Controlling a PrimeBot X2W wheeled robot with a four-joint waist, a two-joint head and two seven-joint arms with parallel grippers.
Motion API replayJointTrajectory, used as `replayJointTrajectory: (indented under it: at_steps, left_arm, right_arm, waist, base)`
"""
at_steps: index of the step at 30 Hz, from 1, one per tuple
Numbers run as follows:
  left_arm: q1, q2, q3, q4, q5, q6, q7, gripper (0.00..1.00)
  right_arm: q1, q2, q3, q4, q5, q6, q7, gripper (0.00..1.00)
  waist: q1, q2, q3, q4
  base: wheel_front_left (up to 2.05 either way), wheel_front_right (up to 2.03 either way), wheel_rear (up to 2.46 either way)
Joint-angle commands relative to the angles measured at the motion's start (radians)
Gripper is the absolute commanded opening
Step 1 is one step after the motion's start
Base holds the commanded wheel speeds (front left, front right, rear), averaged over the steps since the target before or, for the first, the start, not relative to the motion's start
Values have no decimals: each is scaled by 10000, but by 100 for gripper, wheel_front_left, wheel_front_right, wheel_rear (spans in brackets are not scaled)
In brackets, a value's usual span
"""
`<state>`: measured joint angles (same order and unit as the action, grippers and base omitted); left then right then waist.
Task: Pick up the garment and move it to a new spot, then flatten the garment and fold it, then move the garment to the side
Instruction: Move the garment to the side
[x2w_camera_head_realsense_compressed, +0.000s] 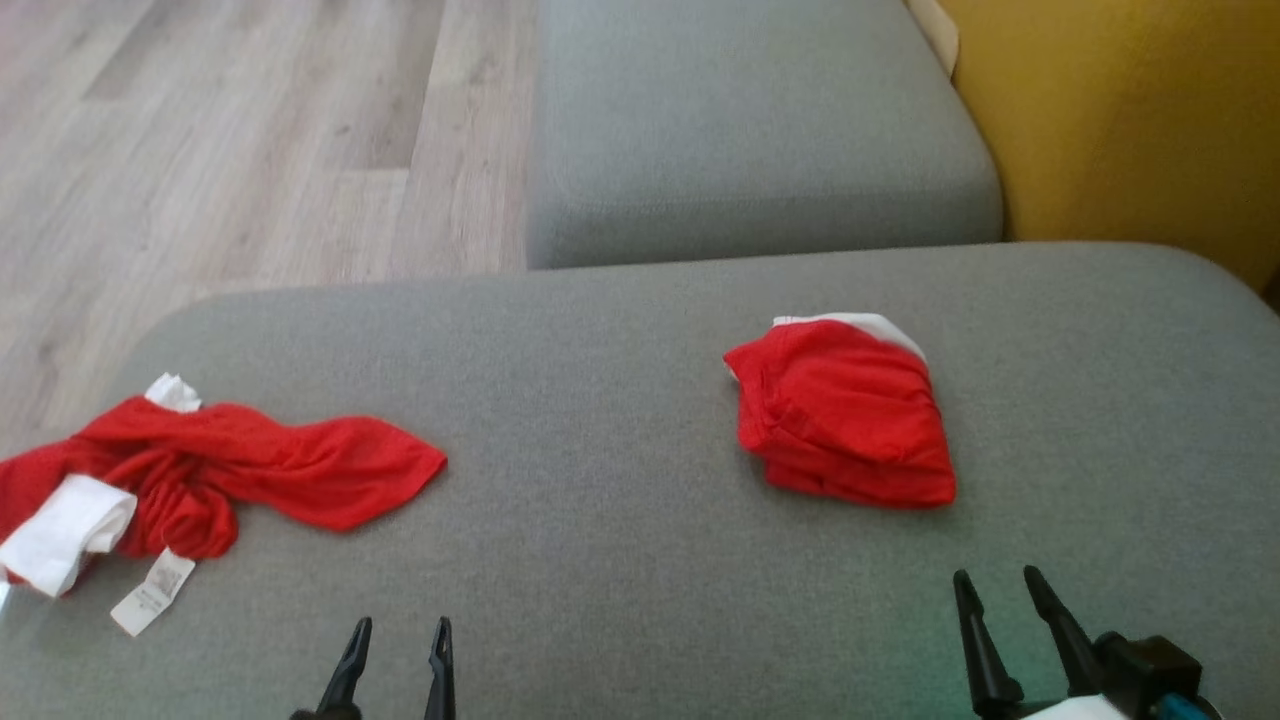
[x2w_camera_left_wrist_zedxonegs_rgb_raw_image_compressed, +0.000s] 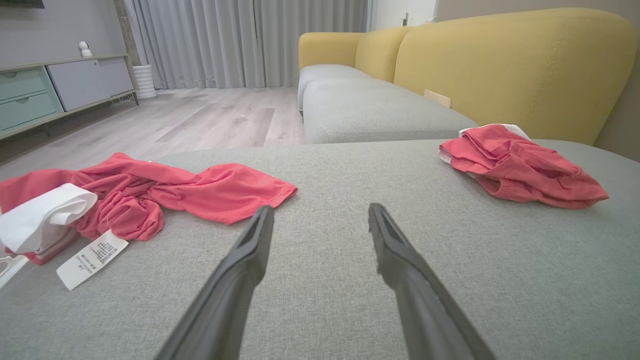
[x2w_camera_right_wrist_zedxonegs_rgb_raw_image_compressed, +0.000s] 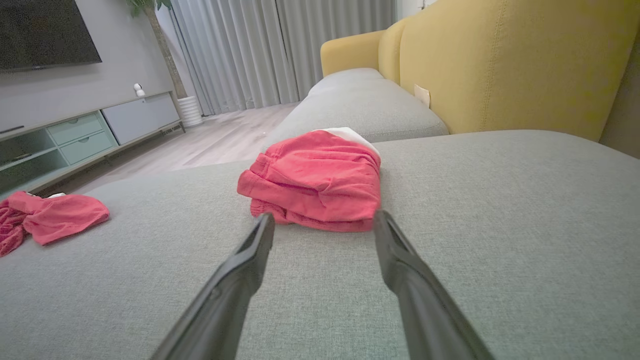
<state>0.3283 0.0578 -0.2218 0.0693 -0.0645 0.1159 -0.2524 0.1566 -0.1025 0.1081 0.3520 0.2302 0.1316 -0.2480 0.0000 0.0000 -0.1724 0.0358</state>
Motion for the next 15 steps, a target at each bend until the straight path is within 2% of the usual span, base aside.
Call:
replayJointTrajectory:
  at_steps: [1,10,15]
  left_arm:
    - [-560,-75,236,-359,-55,29,-93,100]
    - [-1131,-75,-194,-473,-133,-191,-93,100]
    - [-1480,-75,-532,-471,-202,-306,-94,100]
  right_arm:
    - [-463,-250,125,-363,21,-9,-137,100]
    - [-1629,-591,-58,452,1010,-9,-90,100]
    - [-3097,-1141,-288,1519,2191,-9,767,100]
  waist:
    - [0,0,241,72]
    - [0,0,991,476]
    - [0,0,1393,710]
  base:
    - [0,0,0]
    - [0,0,0]
    - [0,0,0]
